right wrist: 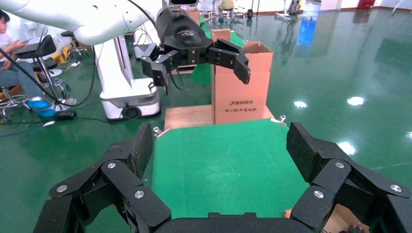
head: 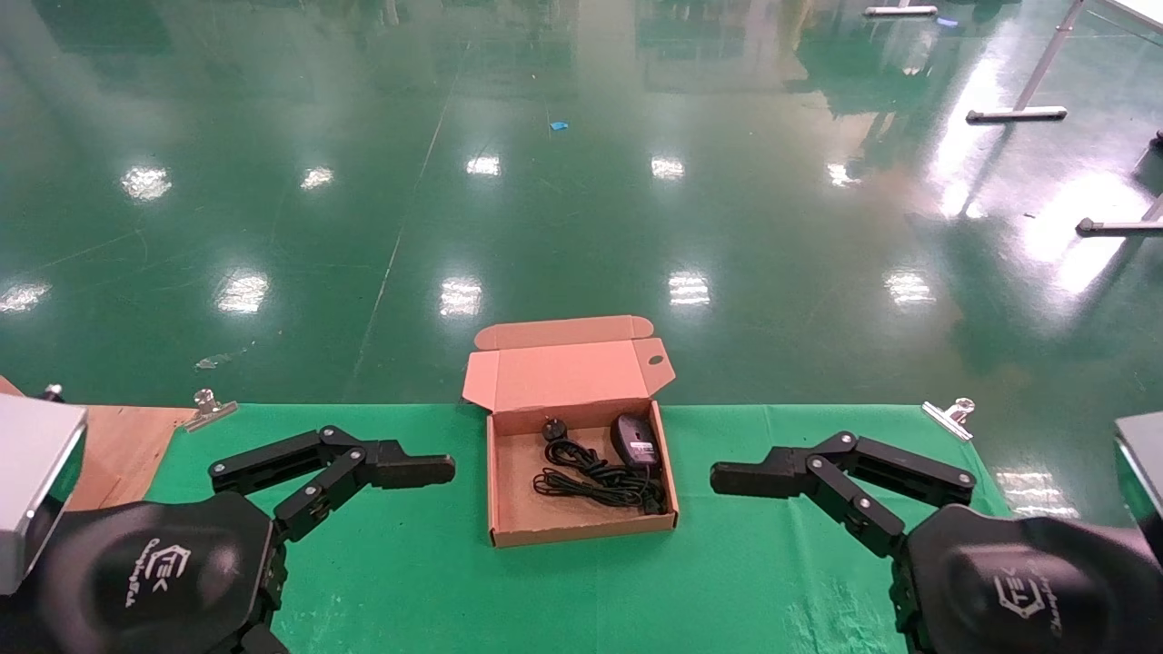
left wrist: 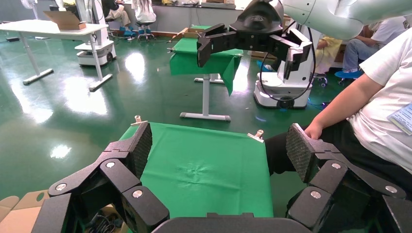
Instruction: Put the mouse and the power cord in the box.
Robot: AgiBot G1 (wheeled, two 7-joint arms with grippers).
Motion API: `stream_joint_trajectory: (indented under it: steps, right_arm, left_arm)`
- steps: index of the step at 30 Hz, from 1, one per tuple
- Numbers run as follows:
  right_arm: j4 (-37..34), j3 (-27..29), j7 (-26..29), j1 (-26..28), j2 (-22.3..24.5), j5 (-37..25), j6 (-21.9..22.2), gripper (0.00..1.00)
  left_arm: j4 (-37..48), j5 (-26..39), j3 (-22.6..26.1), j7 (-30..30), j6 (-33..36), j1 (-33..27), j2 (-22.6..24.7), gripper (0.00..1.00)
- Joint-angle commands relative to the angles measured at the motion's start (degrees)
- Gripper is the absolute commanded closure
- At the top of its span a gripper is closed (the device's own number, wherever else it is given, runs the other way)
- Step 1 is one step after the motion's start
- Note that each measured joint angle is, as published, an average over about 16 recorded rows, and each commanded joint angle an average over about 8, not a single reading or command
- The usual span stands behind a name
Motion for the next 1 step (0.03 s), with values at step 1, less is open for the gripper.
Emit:
stream_joint_trajectory:
  steps: [1]
  right_arm:
    - [-0.13,-0.3,-0.07,0.1,-0.17,-0.18,0.22,0.0]
  left_arm:
    - [0.18,-0.01,0.1,0.12,-0.04,-0.05,0.0,0.0]
